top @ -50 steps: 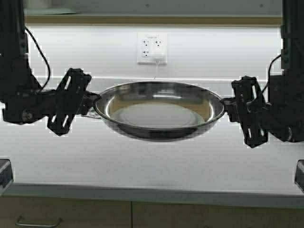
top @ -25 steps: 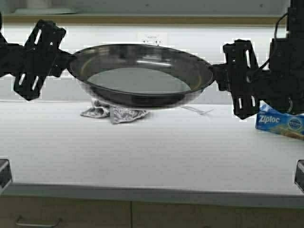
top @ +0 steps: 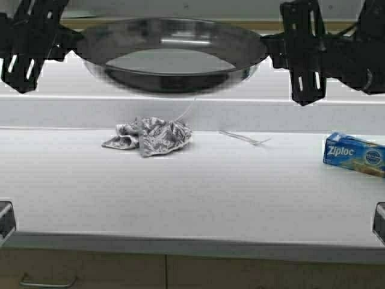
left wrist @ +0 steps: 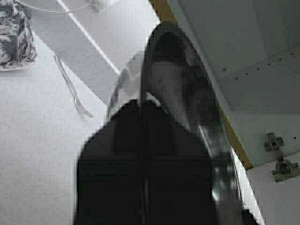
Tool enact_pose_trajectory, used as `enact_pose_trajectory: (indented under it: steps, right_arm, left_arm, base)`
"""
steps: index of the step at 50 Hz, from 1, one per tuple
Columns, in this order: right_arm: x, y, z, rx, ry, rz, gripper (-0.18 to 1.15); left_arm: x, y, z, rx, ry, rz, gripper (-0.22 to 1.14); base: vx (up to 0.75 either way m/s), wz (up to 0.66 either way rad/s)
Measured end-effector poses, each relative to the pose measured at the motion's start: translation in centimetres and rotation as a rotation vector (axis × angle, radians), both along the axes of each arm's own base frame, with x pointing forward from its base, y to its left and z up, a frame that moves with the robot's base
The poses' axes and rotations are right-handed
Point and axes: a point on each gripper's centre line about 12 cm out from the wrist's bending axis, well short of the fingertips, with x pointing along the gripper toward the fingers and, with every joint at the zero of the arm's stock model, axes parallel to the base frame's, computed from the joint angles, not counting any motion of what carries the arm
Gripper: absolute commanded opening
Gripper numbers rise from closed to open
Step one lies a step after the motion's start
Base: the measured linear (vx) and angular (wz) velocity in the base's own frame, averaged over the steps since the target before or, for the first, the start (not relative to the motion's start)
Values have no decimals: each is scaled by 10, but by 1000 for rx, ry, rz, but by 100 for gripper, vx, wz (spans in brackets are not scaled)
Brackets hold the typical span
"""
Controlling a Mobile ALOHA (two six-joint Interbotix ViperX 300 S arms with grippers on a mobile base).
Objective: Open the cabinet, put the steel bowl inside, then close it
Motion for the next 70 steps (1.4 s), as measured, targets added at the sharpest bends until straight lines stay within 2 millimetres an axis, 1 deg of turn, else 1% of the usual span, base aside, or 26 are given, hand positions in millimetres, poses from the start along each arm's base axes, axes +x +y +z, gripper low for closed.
enact_pose_trajectory:
  steps: [4, 8, 11, 14, 22, 31, 36, 41, 46, 53, 58, 64, 70]
  right_arm:
    - [0, 3, 8, 2, -4, 8, 7]
    - [4, 5, 17, 8, -11, 8, 7]
    - [7, 7, 24, 10, -15, 9, 7]
    - [11, 10, 32, 16, -23, 9, 7]
    - [22, 17, 58, 29, -49, 8, 7]
    - [38, 27, 97, 13, -80, 6, 7]
    - [47, 32, 119, 2, -92, 1, 7]
    - [57, 33, 140, -3, -100, -14, 7]
    - [70, 31, 155, -17, -88, -35, 7]
    - [79, 35, 165, -32, -66, -36, 7]
    - [85, 36, 168, -31, -69, -42, 7]
    - [97, 31, 160, -38, -40, -72, 7]
    - [110, 24, 159, -38, -34, -102, 7]
  left_arm:
    - [-3, 2, 10, 11, 1, 9, 2]
    - [-1, 3, 26, 28, 1, 22, 2]
    - [2, 4, 42, 46, -1, 35, 2]
    - [6, 4, 55, 68, -2, 46, 2]
    - [20, 0, 78, 63, -22, 60, 2]
    - [41, -5, 93, 38, -37, 75, 2]
    - [54, -9, 95, 36, -31, 77, 2]
    - [67, -12, 101, 29, -36, 84, 2]
    - [77, -16, 108, 22, -37, 85, 2]
    - [88, -20, 112, 12, -26, 89, 2]
    - [93, -21, 121, 10, -34, 91, 2]
    - [102, -24, 133, 12, -35, 96, 2]
    - [116, -29, 149, 10, -44, 98, 2]
  base:
    - [0, 0]
    - [0, 0]
    - [0, 0]
    - [0, 0]
    - [0, 0]
    - [2, 0]
    - [4, 0]
    - [6, -1]
    - [7, -1]
    - [7, -1]
    - [7, 0]
    - [7, 1]
    - [8, -1]
